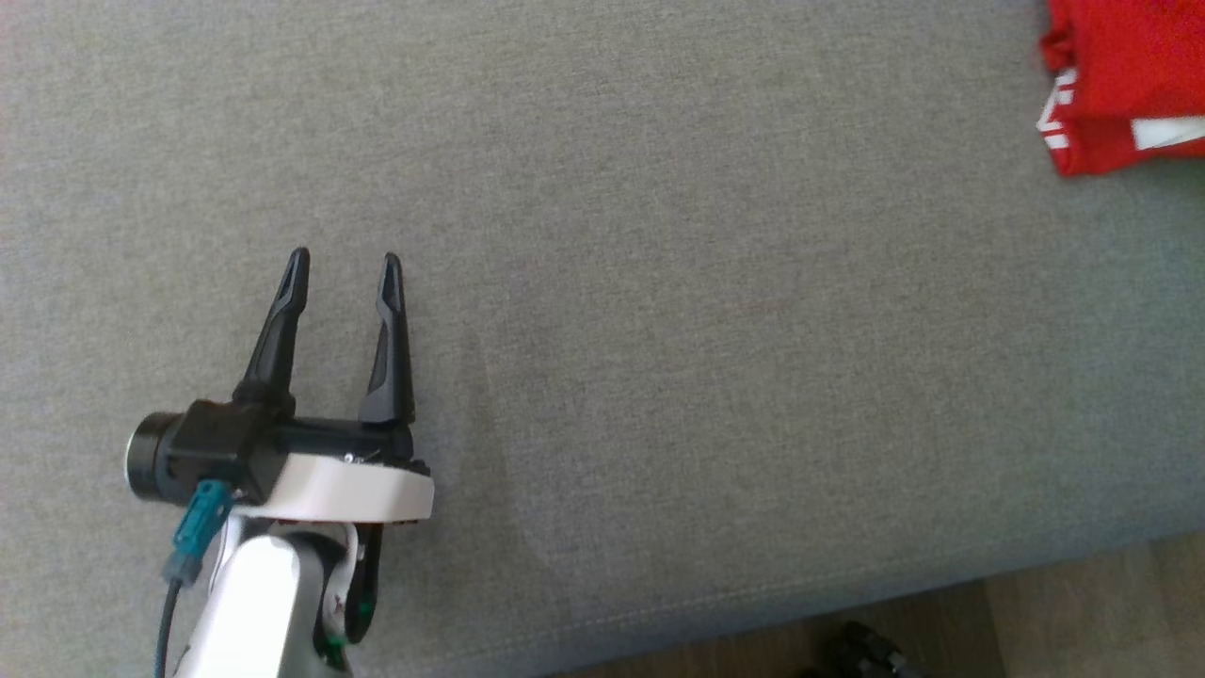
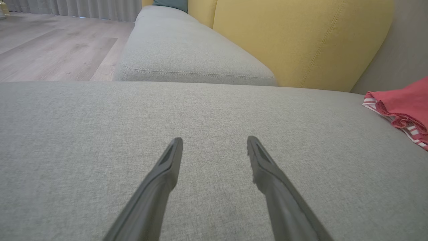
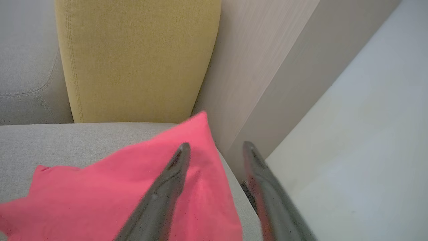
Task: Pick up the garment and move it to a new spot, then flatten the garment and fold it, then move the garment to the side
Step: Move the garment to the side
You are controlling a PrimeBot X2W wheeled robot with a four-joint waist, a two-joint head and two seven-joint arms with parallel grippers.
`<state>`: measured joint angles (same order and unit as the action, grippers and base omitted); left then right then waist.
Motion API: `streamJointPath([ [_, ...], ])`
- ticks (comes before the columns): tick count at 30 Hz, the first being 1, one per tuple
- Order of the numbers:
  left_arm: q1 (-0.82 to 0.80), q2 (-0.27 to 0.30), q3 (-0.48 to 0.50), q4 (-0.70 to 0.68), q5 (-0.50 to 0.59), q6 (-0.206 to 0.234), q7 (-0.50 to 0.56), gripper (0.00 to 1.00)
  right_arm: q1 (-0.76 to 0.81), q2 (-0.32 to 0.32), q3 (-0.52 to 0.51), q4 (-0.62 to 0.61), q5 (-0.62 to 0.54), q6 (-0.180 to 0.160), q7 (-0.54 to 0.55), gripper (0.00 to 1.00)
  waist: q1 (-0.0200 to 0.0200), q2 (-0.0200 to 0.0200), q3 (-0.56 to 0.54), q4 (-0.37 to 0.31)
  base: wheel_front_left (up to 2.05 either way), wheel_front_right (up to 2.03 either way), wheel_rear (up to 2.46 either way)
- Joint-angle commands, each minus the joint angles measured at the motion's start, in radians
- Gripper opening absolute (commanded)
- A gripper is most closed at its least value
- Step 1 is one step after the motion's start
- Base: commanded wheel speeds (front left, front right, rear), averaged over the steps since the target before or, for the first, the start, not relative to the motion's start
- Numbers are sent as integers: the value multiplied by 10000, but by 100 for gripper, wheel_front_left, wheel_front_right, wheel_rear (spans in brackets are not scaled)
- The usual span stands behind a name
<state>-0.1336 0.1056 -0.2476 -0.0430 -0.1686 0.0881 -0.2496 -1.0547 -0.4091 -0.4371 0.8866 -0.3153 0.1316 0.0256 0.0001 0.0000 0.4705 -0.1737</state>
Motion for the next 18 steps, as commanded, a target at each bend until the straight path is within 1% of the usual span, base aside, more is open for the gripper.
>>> streamJointPath([
  [1, -263, 124, 232, -301, 38, 26, -101, 100, -327, -99, -4, -334, -56, -9, -148, 100, -1, 0, 2, -5, 0, 0, 0],
  [6, -341, 142, 229, -266, 3, 49, -95, 100, -325, 351, -348, -405, -342, -9, -763, 100, -1, 0, -33, -33, 0, 0, 0],
  [10, -379, 145, 251, -262, -49, 67, -99, 100, -360, 798, -250, -392, -289, -9, -1178, 100, -1, 0, -169, -73, 0, 0, 0],
  [14, -400, 104, 303, -148, -176, 90, -104, 100, -322, 1259, 325, -330, -29, -9, -1632, 100, -1, 0, -483, -100, 0, 0, 0],
  [18, -344, -7, 375, 97, -479, 81, -109, 100, -163, 1788, 1288, -144, 714, -9, -2113, 100, -1, 0, -957, -126, 0, 0, 0],
])
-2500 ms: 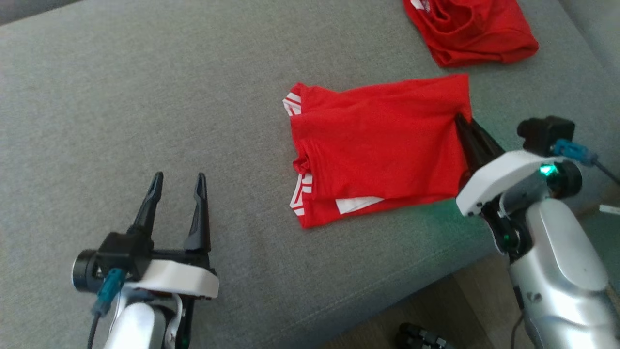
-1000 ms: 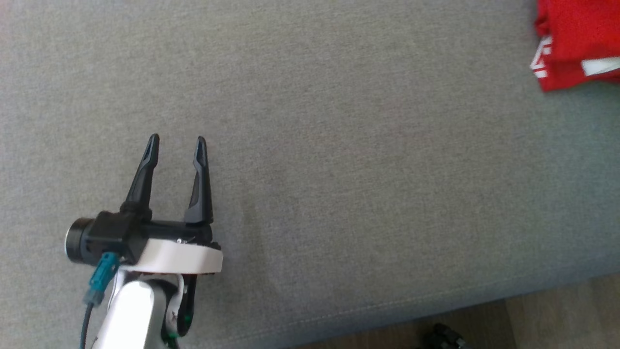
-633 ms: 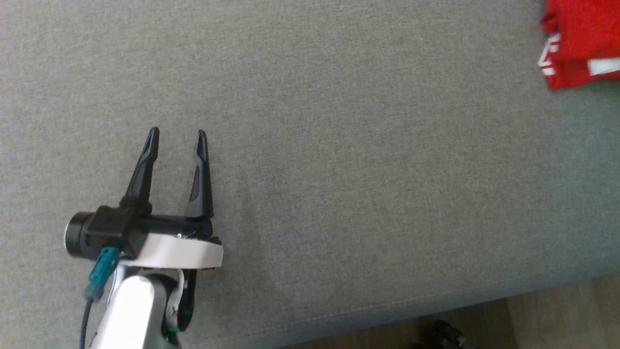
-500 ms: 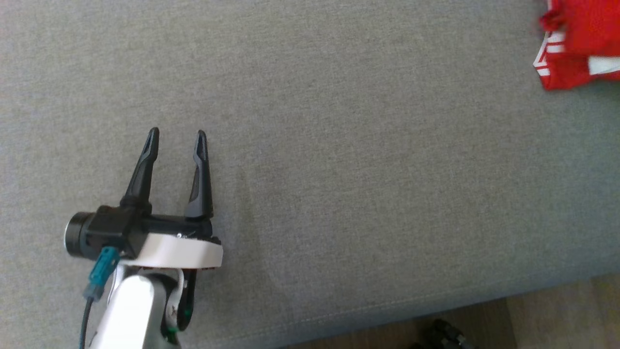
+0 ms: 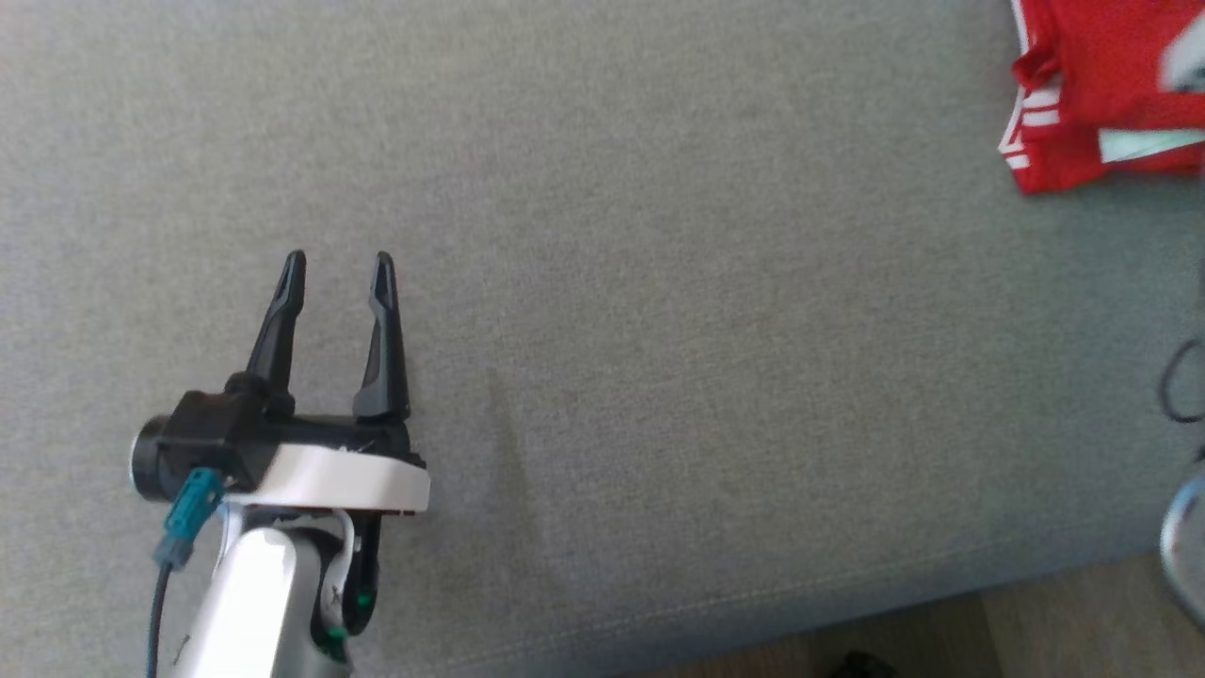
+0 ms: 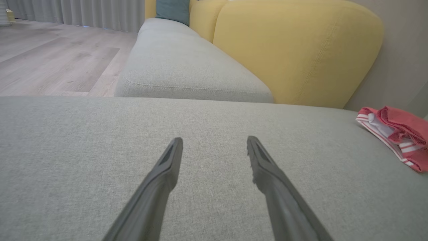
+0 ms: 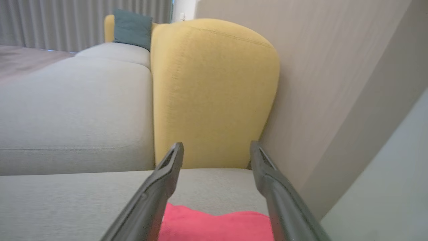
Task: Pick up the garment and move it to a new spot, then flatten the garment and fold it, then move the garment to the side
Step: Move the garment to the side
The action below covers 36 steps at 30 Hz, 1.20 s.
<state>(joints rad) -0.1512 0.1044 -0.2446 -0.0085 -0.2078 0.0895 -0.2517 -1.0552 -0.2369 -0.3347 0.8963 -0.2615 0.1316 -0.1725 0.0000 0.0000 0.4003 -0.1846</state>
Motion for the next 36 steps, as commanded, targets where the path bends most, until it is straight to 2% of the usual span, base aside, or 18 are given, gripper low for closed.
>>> streamJointPath([
  [1, -151, -25, 373, -166, -172, 69, -89, 100, -85, 158, 534, -215, 362, -9, -217, 100, 0, 0, -392, -9, 0, 0, 0],
  [12, -5, -381, 836, 708, -938, 466, -98, 100, 1528, 1294, 2893, -646, 2492, -9, -638, 100, 0, 0, -1917, 393, 0, 0, 0],
  [19, 230, -480, 978, 1234, -1002, 811, -100, 100, 3341, 1734, 4131, -1960, 3846, -9, -742, 100, 0, 0, -2737, 678, 0, 0, 0],
  [36, 1173, -528, 870, 1655, -925, 723, -100, 100, 7846, 1864, 4617, -5847, 4982, -9, -356, 100, 0, 0, -3858, 1112, 0, 0, 0],
])
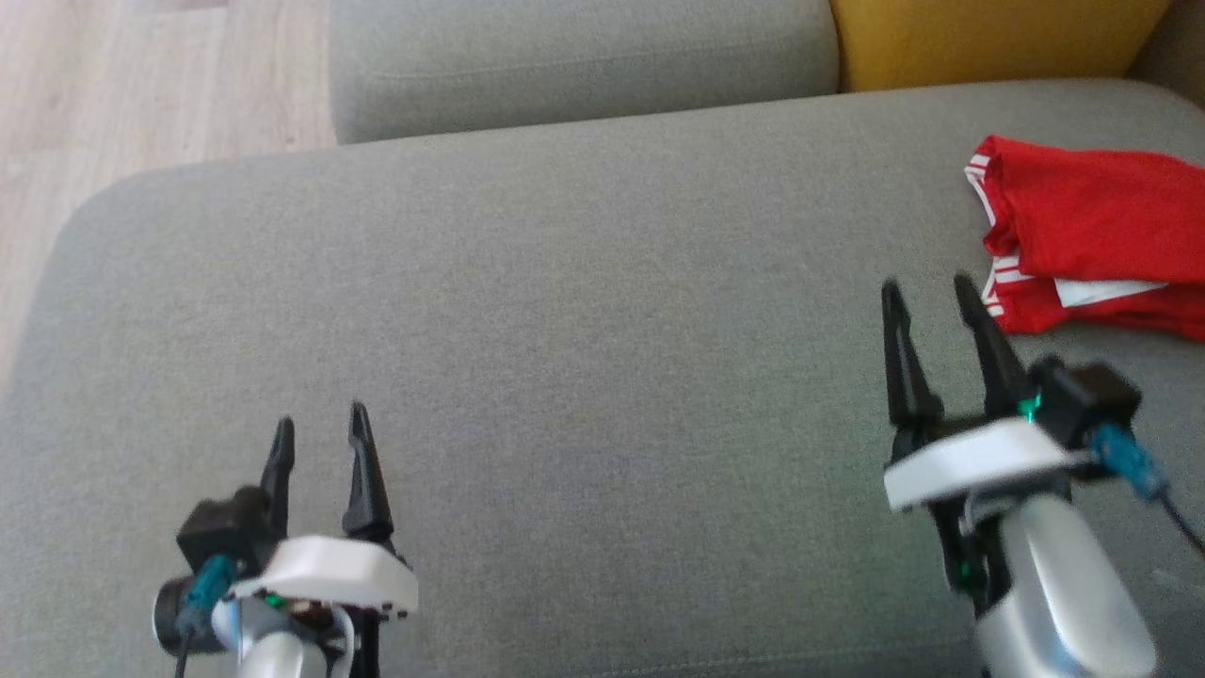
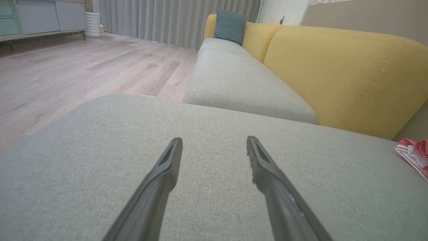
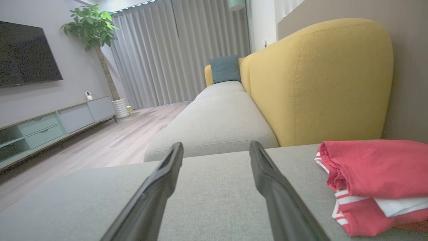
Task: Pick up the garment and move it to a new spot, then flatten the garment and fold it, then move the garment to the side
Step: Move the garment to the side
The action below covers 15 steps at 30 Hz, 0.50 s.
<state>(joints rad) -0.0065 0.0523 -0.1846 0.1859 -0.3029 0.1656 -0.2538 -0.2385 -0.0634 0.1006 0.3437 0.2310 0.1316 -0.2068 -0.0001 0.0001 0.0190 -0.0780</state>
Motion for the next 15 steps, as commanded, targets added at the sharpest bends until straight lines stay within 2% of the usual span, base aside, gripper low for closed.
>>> streamJointPath([
  [1, -198, -7, 251, -277, 39, -61, -79, 100, -64, 129, 280, -532, 72, -9, 16, 100, 1, -1, -93, 75, 0, 0, 0],
  [8, 138, -8, 132, -304, 200, -126, -79, 100, 1282, 130, 386, -1448, 23, -9, 178, 100, 1, -1, -255, 222, 0, 0, 0],
  [15, 288, -11, -11, -477, 386, -228, -80, 100, 1791, 131, 260, -1606, -29, -9, 292, 100, 1, -1, -403, 315, 0, 0, 0],
])
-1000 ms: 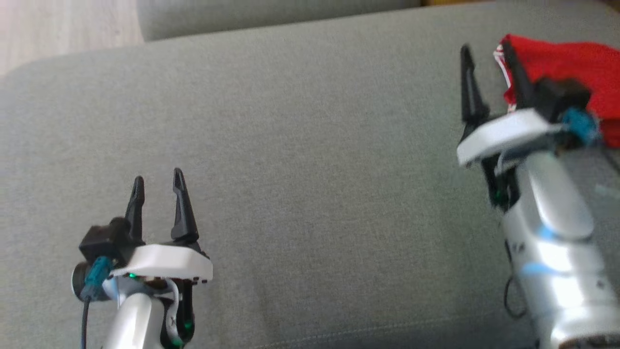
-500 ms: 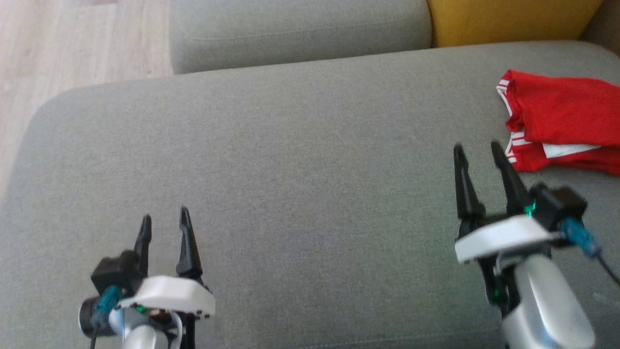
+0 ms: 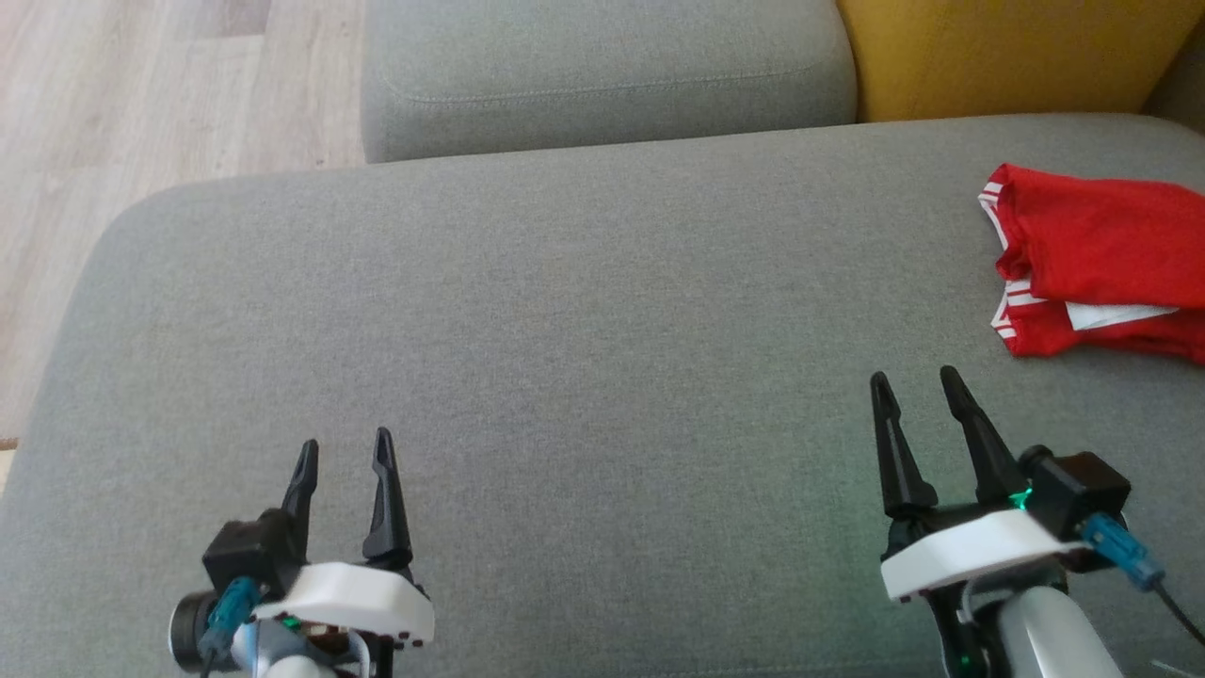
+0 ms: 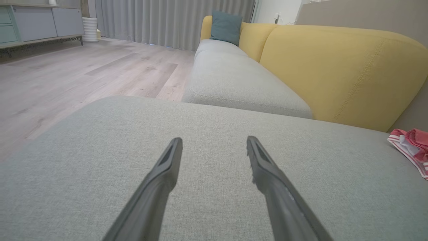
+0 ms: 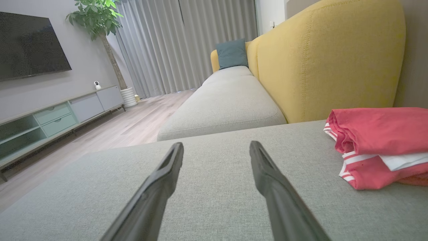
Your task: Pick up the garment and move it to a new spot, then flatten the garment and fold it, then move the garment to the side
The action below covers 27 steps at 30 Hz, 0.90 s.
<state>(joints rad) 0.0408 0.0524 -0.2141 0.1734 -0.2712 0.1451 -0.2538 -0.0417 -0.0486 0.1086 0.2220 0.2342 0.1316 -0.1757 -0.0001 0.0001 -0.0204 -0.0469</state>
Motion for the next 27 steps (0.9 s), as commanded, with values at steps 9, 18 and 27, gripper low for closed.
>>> streamJointPath([
  [9, -1, -16, 236, -563, 140, -122, -80, 100, -37, -17, 83, -335, -53, -9, 20, 100, 1, -1, -156, 34, 0, 0, 0],
  [18, 94, -19, 225, -566, 123, -170, -80, 100, -46, -17, -46, -333, -37, -9, -24, 100, 1, -1, -189, 13, 0, 0, 0],
  [27, 460, 0, -29, 175, 29, -144, 58, 0, 319, 11, -241, 392, 19, 0, -2, 0, 1, -1, -179, 10, 0, 0, 0],
])
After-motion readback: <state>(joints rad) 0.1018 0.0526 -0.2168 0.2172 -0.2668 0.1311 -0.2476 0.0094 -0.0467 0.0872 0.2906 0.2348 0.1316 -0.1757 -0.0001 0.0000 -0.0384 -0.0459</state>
